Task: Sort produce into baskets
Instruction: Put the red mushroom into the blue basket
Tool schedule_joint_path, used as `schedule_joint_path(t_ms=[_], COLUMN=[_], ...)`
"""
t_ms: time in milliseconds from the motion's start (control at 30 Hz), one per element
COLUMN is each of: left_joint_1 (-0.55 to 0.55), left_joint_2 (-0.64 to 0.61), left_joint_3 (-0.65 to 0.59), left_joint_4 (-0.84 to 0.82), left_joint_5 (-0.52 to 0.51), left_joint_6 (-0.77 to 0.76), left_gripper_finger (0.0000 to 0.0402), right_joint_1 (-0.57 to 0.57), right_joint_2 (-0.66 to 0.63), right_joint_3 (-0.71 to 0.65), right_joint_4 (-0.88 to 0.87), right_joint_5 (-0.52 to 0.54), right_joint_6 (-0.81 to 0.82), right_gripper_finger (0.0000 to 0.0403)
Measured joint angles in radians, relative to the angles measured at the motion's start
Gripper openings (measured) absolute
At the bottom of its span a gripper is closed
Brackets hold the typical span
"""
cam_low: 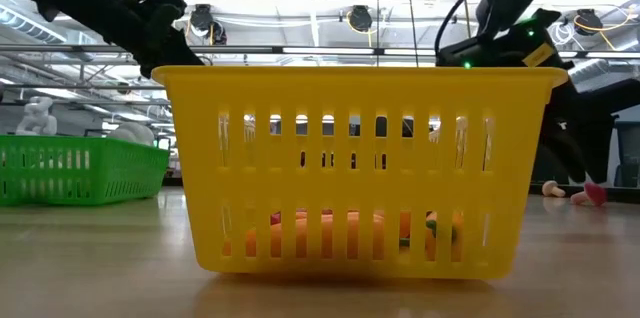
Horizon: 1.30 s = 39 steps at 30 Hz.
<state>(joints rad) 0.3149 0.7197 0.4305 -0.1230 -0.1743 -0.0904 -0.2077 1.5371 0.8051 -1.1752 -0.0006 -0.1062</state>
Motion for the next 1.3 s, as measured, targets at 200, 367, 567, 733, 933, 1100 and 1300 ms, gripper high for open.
schedule_joint_path(t_ms=[200, 367, 567, 733, 933, 1100, 1300], left_joint_1=[0.0, 0.0, 0.0, 0.0, 0.0, 0.0, 0.0], left_joint_2=[0.0, 0.0, 0.0, 0.0, 0.0, 0.0, 0.0], left_joint_3=[0.0, 0.001, 0.001, 0.001, 0.001, 0.001, 0.001], left_joint_4=[0.0, -0.011, -0.032, -0.025, -0.023, -0.024, -0.024], left_joint_5=[0.014, 0.014, 0.014, 0.009, 0.008, 0.007, 0.006], left_joint_6=[-0.001, 0.0, 0.001, 0.001, -0.001, -0.003, -0.008], left_gripper_finger=[0.0125, 0.0125, 0.0125, 0.0125, 0.0125, 0.0125, 0.0125], right_joint_1=[0.0, 0.0, 0.0, 0.0, 0.0, 0.0, -0.011], right_joint_2=[0.055, 0.159, 0.215, 0.213, 0.21, 0.21, 0.21], right_joint_3=[-0.003, 0.001, 0.005, 0.037, 0.095, 0.174, 0.253], right_joint_4=[0.003, -0.007, -0.01, 0.008, -0.044, -0.1, -0.106], right_joint_5=[-0.001, 0.023, 0.083, 0.074, 0.075, 0.075, 0.116], right_joint_6=[-0.001, 0.007, 0.021, 0.02, 0.025, 0.057, 0.238], right_gripper_finger=[0.0141, 0.0141, 0.0112, 0.0039, 0.0007, 0.0001, 0.0003])
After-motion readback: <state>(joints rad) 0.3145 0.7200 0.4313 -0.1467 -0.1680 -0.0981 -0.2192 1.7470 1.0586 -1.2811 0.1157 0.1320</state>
